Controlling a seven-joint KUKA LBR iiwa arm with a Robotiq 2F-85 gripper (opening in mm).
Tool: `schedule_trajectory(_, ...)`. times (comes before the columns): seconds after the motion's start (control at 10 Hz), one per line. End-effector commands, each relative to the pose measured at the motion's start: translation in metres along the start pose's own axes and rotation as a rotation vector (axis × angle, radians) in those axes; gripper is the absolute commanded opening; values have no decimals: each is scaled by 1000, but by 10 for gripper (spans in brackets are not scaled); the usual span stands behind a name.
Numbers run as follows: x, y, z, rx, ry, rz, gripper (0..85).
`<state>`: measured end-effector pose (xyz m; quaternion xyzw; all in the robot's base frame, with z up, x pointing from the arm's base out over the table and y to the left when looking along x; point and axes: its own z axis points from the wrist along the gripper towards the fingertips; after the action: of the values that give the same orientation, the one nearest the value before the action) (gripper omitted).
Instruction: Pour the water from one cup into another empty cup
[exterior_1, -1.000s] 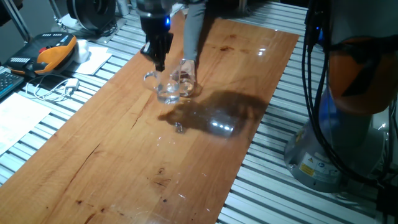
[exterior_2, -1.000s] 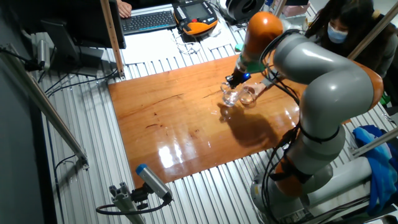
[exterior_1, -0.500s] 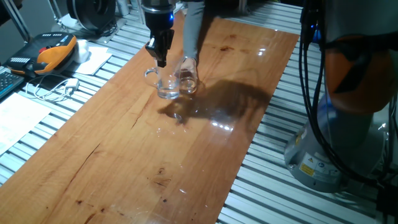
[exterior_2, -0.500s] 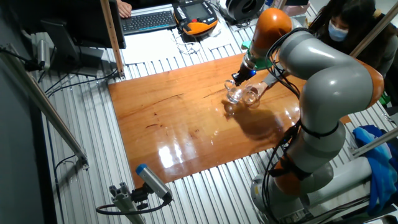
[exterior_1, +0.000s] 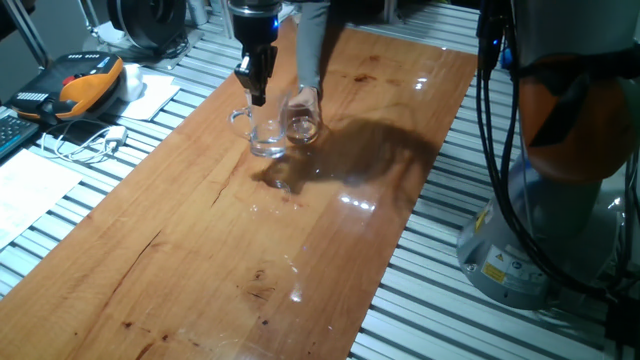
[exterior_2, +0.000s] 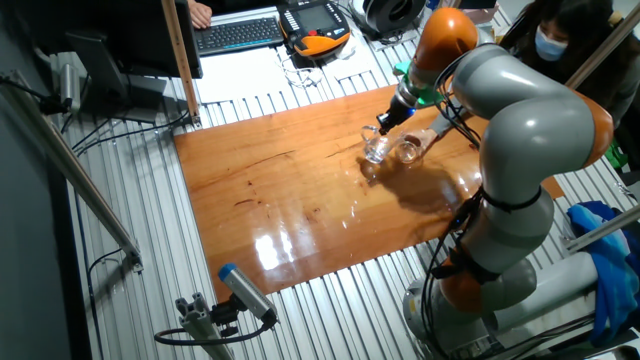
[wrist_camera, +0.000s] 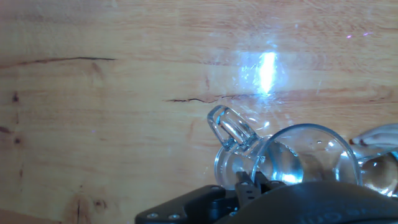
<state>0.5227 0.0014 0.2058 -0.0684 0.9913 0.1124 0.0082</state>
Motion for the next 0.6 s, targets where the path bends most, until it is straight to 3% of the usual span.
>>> schedule_trajectory(0.0,0,0,0,-3,5,-6,0)
schedule_trajectory(0.3,0,0,0,-13,13,-37,0)
schedule_trajectory(0.5,0,0,0,-57,19,-42,0)
